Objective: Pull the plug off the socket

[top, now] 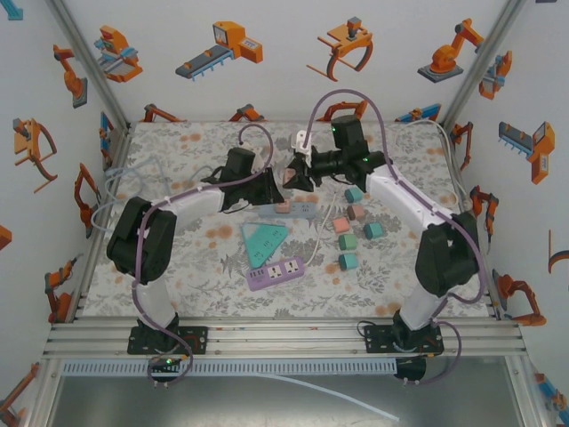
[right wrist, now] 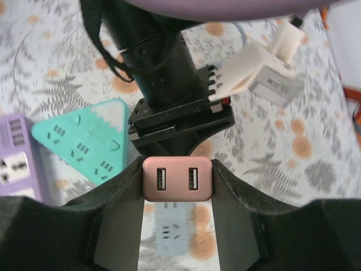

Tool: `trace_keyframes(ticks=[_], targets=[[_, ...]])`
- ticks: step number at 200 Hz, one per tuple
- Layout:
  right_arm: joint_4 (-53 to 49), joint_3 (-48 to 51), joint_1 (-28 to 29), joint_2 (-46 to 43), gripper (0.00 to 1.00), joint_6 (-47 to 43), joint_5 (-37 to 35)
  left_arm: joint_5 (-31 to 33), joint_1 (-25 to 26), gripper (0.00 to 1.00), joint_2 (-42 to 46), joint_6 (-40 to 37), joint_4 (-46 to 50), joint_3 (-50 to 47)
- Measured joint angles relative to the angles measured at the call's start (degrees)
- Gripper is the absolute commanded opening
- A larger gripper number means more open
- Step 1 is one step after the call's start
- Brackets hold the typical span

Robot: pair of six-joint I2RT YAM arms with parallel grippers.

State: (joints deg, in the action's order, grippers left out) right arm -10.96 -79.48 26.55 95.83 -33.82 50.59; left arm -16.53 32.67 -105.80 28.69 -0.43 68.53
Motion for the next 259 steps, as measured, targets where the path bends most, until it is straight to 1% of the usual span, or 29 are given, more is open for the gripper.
trace_keyframes(ticks=[6, 16, 19, 23, 32, 38, 58, 68, 84, 102, 126, 145, 161, 184, 212, 242, 259], targets=[[1.6, 1.4, 0.0, -1.3, 0.0, 3.7, -1.6, -0.1, 0.0, 0.44, -0.3, 0.0, 0.8, 0.5], [4.8, 4.1, 0.0, -4.4, 0.0, 12.2, -6.5, -0.7, 0.2, 0.47, -1.0, -0.1, 2.4, 1.6], [5.0, 4.3, 0.0, -4.7, 0.0, 13.0, -7.0, -0.6, 0.2, 0.48, -1.0, -0.1, 2.8, 1.9], [6.2, 5.3, -0.1, -6.5, 0.0, 17.7, -10.1, -0.6, 0.0, 0.48, -1.2, -0.3, 3.9, 2.4], [6.9, 5.9, -0.4, -8.1, 0.0, 21.7, -12.8, -0.8, -0.1, 0.5, -1.3, -0.3, 5.0, 3.0], [7.4, 6.3, -0.7, -9.7, 0.0, 26.8, -16.9, -1.1, -0.2, 0.51, -1.3, -0.5, 6.3, 3.5], [6.6, 7.1, -3.0, -14.2, 0.0, 37.7, -25.9, -2.3, -0.8, 0.52, -1.3, -1.1, 8.9, 5.5], [5.2, 7.1, -5.1, -16.0, 0.0, 43.7, -30.4, -3.0, -1.1, 0.52, -1.0, -1.5, 9.5, 6.3], [2.0, 7.1, -9.6, -17.4, 0.0, 52.5, -35.3, -4.0, -1.6, 0.53, 1.0, -2.1, 10.3, 6.6], [-1.9, 7.3, -15.5, -17.0, 0.0, 61.1, -37.5, -6.5, -2.0, 0.53, 4.9, -2.3, 9.8, 6.1], [-5.0, 10.1, -22.4, -15.8, 0.0, 70.5, -39.6, -11.2, -1.2, 0.53, 13.2, -2.6, 5.2, 2.9], [-7.2, 11.7, -25.6, -13.9, 0.0, 75.8, -40.9, -13.6, 0.6, 0.54, 18.6, -3.8, 3.0, 0.6], [-8.6, 12.3, -27.8, -10.8, 0.0, 79.9, -41.5, -15.5, 2.6, 0.57, 23.1, -5.8, 2.1, -1.8], [-9.6, 12.3, -29.7, -5.5, 0.0, 83.4, -42.4, -16.7, 3.9, 0.57, 27.2, -7.6, 1.3, -4.9], [-9.7, 12.2, -30.0, 1.2, 0.0, 87.3, -44.3, -16.4, 3.8, 0.58, 28.8, -8.0, 0.9, -8.1], [-9.8, 11.4, -30.1, 7.2, 0.0, 89.9, -45.3, -15.4, 3.7, 0.62, 28.9, -8.2, 1.3, -10.4], [-9.7, 9.2, -30.1, 10.8, 0.0, 90.9, -45.4, -14.7, 3.7, 0.65, 28.9, -8.5, 1.3, -10.6]])
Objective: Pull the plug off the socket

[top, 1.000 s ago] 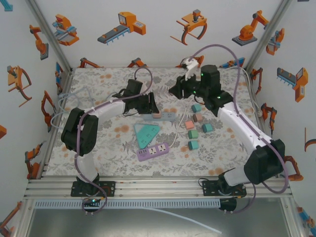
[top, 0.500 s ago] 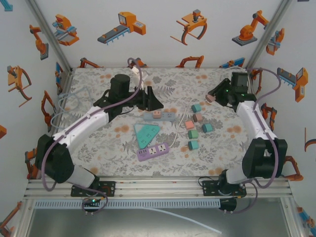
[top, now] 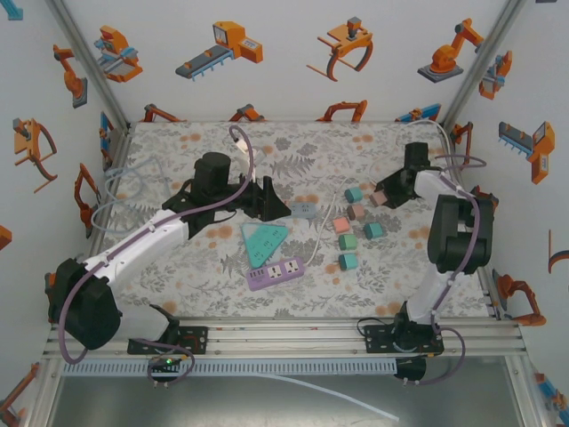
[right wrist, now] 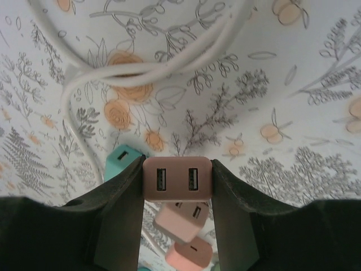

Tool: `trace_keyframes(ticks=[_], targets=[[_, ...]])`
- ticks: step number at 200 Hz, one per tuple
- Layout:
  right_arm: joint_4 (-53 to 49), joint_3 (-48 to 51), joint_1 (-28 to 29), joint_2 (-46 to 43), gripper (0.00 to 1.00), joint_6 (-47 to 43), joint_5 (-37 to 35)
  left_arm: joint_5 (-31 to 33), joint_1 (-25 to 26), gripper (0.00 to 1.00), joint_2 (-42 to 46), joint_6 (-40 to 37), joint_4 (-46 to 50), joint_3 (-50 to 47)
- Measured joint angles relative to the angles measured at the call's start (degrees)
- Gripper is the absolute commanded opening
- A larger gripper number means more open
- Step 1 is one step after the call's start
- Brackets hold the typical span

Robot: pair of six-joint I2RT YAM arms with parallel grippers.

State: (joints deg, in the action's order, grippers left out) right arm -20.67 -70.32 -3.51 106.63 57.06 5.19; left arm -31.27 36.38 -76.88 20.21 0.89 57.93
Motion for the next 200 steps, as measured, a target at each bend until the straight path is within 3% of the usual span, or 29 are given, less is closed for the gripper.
trace_keyframes(ticks=[23, 43, 66, 96, 118, 155, 200], targets=[[0.8, -1.2, 0.0, 1.7, 0.14, 0.9, 0.0, 0.5, 0.0, 0.65, 0.1, -0.4, 0.0, 0.0], [1.6, -1.4, 0.0, 2.2, 0.36, 1.7, 0.3, 0.9, 0.0, 0.66, 0.1, -0.6, 0.0, 0.0], [2.3, -1.5, 0.0, 2.5, 0.41, 2.6, 1.3, 1.3, 0.0, 0.66, 0.1, -0.8, 0.2, 0.0], [2.4, -1.5, 0.0, 2.6, 0.57, 3.1, 1.3, 1.5, 0.0, 0.66, -0.2, -1.0, 0.3, 0.0], [2.4, -1.4, -0.1, 2.5, 0.62, 3.2, 1.3, 1.7, 0.0, 0.65, -0.6, -1.0, 0.5, 0.0], [2.5, 0.2, -0.2, 0.8, 0.63, 3.0, 1.2, 1.8, 0.0, 0.65, -2.3, -1.0, 1.3, 0.2], [5.1, 3.7, 0.3, -10.2, 0.62, -2.3, -0.4, 7.2, 0.0, 0.65, -2.5, -1.2, 3.3, 0.6]])
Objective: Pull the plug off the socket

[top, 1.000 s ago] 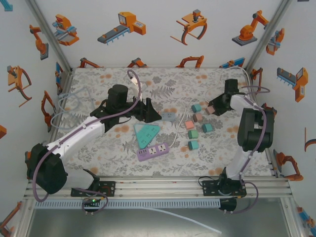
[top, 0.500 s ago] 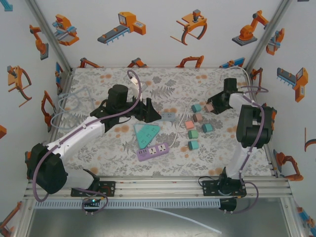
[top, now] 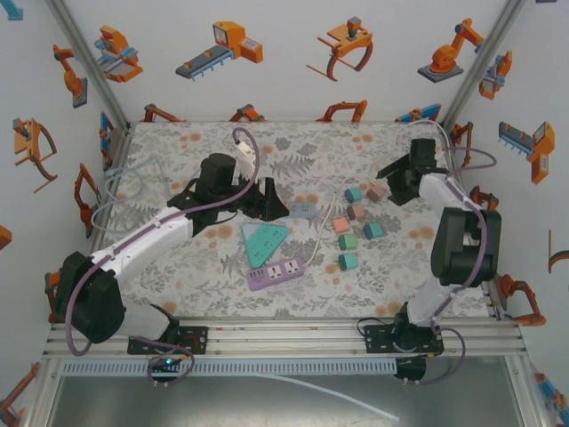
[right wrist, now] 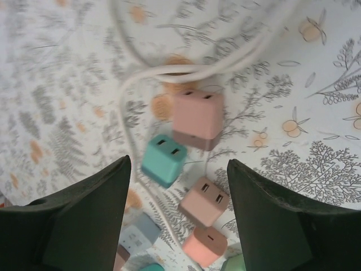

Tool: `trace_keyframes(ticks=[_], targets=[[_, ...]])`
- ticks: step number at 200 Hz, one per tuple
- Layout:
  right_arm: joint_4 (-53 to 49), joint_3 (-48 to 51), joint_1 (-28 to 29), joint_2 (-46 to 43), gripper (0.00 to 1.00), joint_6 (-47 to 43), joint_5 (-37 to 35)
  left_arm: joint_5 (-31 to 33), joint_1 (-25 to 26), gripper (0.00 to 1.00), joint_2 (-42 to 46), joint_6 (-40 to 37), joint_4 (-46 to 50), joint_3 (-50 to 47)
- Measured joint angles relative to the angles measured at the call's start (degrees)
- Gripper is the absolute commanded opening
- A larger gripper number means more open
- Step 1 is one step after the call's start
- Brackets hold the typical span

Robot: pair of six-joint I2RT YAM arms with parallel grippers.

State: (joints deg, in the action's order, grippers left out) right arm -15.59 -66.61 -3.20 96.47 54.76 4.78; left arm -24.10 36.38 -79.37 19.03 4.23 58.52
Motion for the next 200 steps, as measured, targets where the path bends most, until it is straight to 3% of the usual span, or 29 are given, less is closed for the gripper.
trace_keyframes(ticks=[32, 51, 84, 105, 142, 165, 200], targets=[[7.3, 2.0, 5.1, -9.5, 0.57, -8.7, -1.8, 6.2, -0.5, 0.65, 0.0, 0.2, 1.6, 0.4], [12.4, 2.0, 11.6, -12.1, 0.54, -16.3, -3.7, 9.4, -1.5, 0.65, 0.0, 1.2, 1.9, 0.4], [18.2, 0.9, 23.4, -10.9, 0.41, -33.8, -3.3, 12.8, -5.5, 0.65, 0.0, 4.7, 3.3, 0.0], [21.3, 0.4, 28.5, -8.5, 0.4, -45.2, 2.6, 14.6, -7.6, 0.65, 0.3, 5.9, 4.4, -0.9], [24.1, 0.4, 33.2, -3.8, 0.4, -64.9, 19.2, 17.0, -8.3, 0.65, 1.0, 6.0, 7.6, -1.7], [24.3, -0.9, 34.2, 1.0, 0.33, -73.1, 28.2, 17.3, -8.9, 0.65, 1.2, 6.2, 8.5, -2.1], [16.7, -10.7, 34.1, 11.7, 0.53, -81.3, 37.5, 17.2, -9.0, 0.65, 1.2, 6.2, 9.2, -2.4]])
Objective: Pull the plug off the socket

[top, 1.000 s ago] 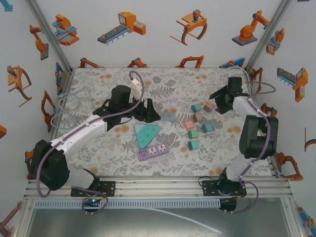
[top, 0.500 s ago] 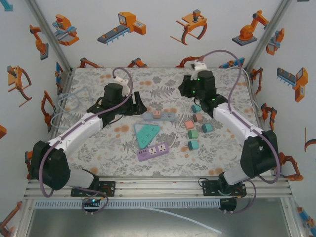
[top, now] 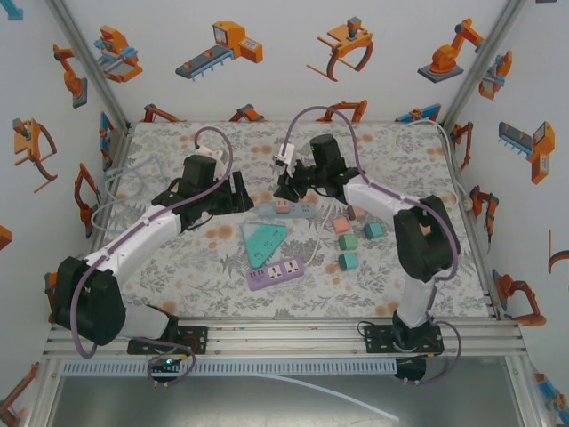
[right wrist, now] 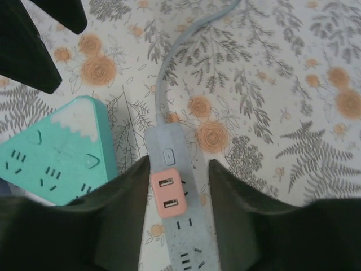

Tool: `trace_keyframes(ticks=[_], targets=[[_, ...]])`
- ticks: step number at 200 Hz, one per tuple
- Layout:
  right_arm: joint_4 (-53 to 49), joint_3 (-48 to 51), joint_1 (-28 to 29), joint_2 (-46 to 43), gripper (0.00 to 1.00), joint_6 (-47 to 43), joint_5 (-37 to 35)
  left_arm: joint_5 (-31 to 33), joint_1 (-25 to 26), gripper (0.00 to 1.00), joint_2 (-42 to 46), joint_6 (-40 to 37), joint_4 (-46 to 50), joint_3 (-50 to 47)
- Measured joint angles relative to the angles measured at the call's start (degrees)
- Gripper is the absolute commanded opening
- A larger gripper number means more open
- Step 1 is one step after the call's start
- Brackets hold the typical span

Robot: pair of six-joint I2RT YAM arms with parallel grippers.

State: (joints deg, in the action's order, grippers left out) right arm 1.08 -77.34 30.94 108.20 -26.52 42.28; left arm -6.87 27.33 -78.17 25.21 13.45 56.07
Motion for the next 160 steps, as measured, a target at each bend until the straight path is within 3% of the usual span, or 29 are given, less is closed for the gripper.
trace_keyframes(ticks=[33, 58, 93, 117, 160], targets=[[-6.3, -5.2, 0.0, 5.2, 0.61, -4.5, 4.2, 0.0, 0.0, 0.65, 0.3, 0.0, 1.1, -0.4], [-9.9, -5.5, 0.0, 6.6, 0.6, -7.9, 3.9, 0.0, -0.1, 0.65, 0.4, 0.0, 1.4, -0.5], [-14.1, -5.7, 0.0, 8.1, 0.44, -12.7, 0.7, -0.4, -0.1, 0.64, 0.3, 0.0, 1.4, -0.5], [-15.3, -5.7, 0.0, 8.5, 0.29, -15.0, 0.2, -1.8, -0.1, 0.59, -2.6, 0.0, 1.6, 1.1], [-14.3, -4.4, 0.0, 8.0, 0.21, -18.1, 1.0, -2.1, 0.0, 0.45, -14.2, 2.1, 1.3, 7.0]])
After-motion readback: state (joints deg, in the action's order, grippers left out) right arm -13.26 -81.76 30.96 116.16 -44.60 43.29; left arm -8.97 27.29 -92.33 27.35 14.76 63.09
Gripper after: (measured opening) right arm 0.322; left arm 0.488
